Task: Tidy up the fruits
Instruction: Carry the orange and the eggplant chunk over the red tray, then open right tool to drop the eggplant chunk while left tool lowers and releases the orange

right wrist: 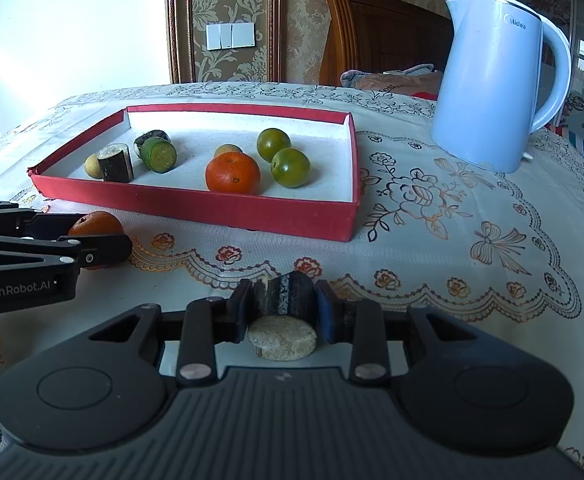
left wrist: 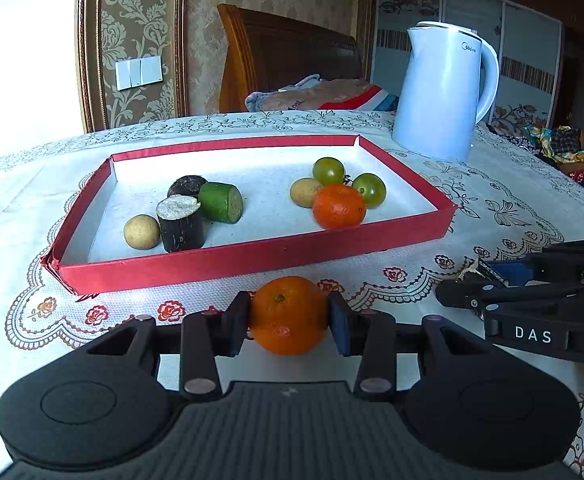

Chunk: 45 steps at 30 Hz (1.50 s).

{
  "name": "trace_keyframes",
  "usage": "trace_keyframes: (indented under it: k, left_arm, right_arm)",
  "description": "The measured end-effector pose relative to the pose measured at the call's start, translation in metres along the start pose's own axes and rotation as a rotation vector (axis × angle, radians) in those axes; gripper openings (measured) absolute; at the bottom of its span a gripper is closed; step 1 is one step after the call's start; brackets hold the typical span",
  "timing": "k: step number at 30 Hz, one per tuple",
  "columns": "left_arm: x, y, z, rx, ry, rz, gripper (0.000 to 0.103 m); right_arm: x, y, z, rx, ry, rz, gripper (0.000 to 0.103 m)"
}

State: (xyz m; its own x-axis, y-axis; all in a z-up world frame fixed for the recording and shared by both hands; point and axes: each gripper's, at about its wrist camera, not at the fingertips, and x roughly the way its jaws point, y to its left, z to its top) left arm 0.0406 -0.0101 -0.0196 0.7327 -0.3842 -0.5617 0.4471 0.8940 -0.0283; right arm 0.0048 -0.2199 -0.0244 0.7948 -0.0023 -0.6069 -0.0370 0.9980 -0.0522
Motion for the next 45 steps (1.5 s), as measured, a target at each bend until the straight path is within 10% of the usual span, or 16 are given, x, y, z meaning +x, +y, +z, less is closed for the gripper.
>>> trace_keyframes:
  k: [27,45]
  left_arm:
    - [-0.013,0.006,0.033,-0.028,-0.111,0.026,0.041]
    - [0.042,0.025,0.063,-0.106,-0.050,0.091,0.041]
  right_arm:
    - [0.002,0.011,0.043,0.013,-0.086,0.007,0.031]
    - [0.066,0.005,0.086,0.090,-0.075,-0.024,0.031]
